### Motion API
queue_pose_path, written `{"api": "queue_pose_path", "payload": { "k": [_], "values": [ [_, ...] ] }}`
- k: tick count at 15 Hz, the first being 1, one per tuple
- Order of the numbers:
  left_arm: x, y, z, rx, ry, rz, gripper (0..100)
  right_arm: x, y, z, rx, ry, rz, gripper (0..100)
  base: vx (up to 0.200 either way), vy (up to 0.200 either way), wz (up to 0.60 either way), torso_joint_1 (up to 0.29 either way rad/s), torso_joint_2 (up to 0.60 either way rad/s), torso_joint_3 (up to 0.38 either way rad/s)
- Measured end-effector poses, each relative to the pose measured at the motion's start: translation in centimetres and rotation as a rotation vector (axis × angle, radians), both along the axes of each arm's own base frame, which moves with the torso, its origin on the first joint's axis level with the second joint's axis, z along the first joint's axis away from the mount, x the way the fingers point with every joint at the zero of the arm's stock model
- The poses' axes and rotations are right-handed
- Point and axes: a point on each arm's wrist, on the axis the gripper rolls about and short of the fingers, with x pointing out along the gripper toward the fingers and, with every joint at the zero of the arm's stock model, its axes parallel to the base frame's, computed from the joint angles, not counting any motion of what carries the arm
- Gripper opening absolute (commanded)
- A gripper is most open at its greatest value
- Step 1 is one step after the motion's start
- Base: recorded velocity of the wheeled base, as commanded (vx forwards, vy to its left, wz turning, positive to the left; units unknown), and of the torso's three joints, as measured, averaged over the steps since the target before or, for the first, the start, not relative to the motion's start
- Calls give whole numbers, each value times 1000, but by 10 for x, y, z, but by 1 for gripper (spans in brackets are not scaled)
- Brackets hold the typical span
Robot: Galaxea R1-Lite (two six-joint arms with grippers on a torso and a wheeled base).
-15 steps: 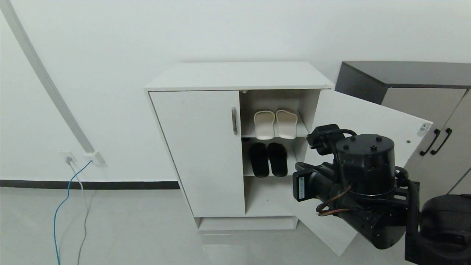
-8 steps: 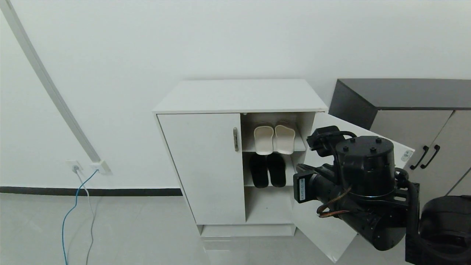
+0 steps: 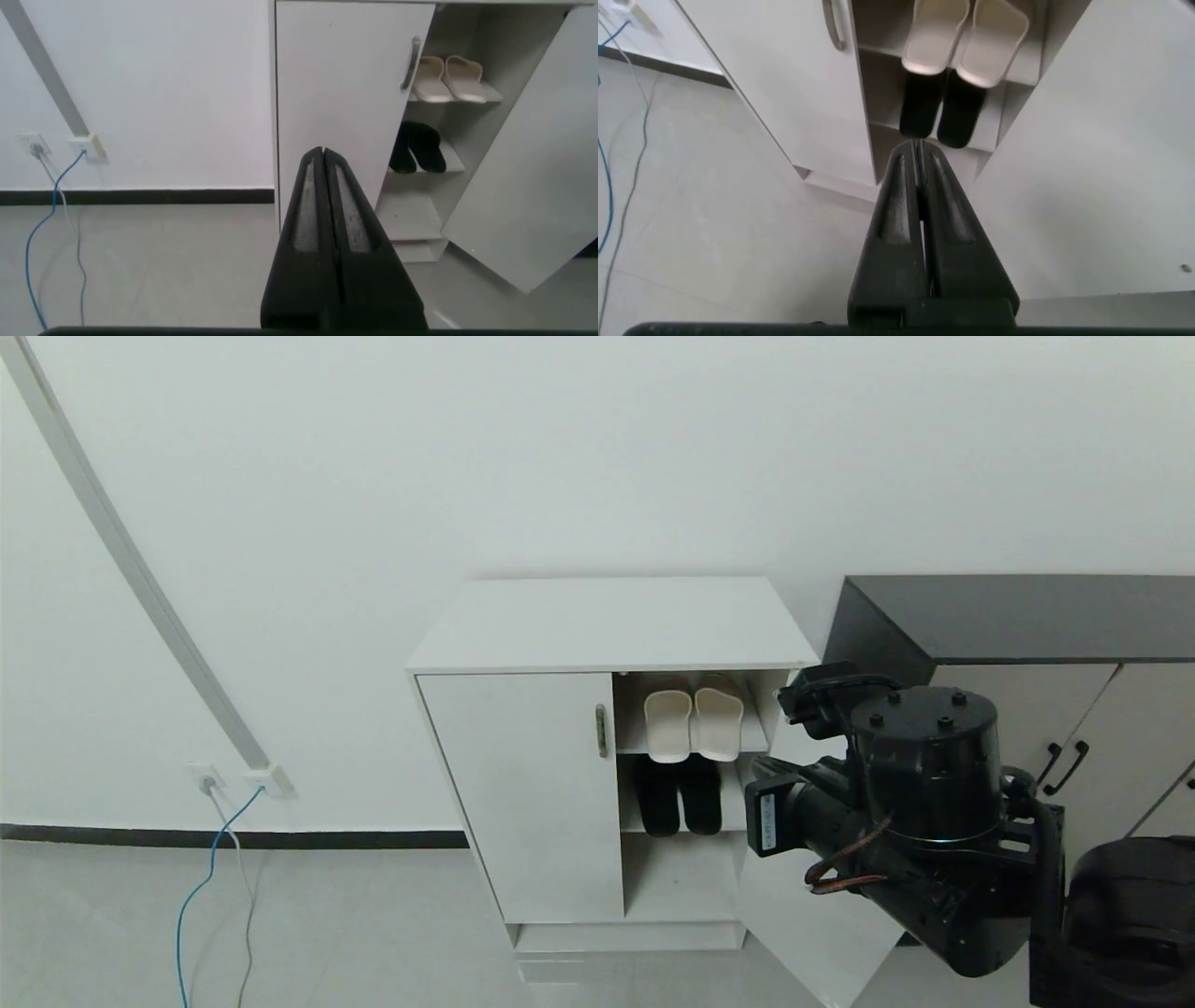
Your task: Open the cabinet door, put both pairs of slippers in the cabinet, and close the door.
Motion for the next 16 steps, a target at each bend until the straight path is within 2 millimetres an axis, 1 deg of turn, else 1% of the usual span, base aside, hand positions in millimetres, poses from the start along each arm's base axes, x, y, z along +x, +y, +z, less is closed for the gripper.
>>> {"api": "queue_pose_path", "payload": {
  "k": [2,6,12,16],
  "values": [
    [0,0,0,0,-1,0,0,0,0,-1,-2,1,0,0,0,0,0,139,-315,-171],
    [0,0,0,0,0,0,0,1,0,-3,-8,6,0,0,0,0,0,10,-20,-13],
    [0,0,0,0,-1,0,0,1,0,-3,-10,7,-2,0,0,0,-600,2,-1,1],
    [0,0,0,0,0,0,0,4,-2,-4,-18,8,-12,0,0,0,0,0,0,0]
  ]
}}
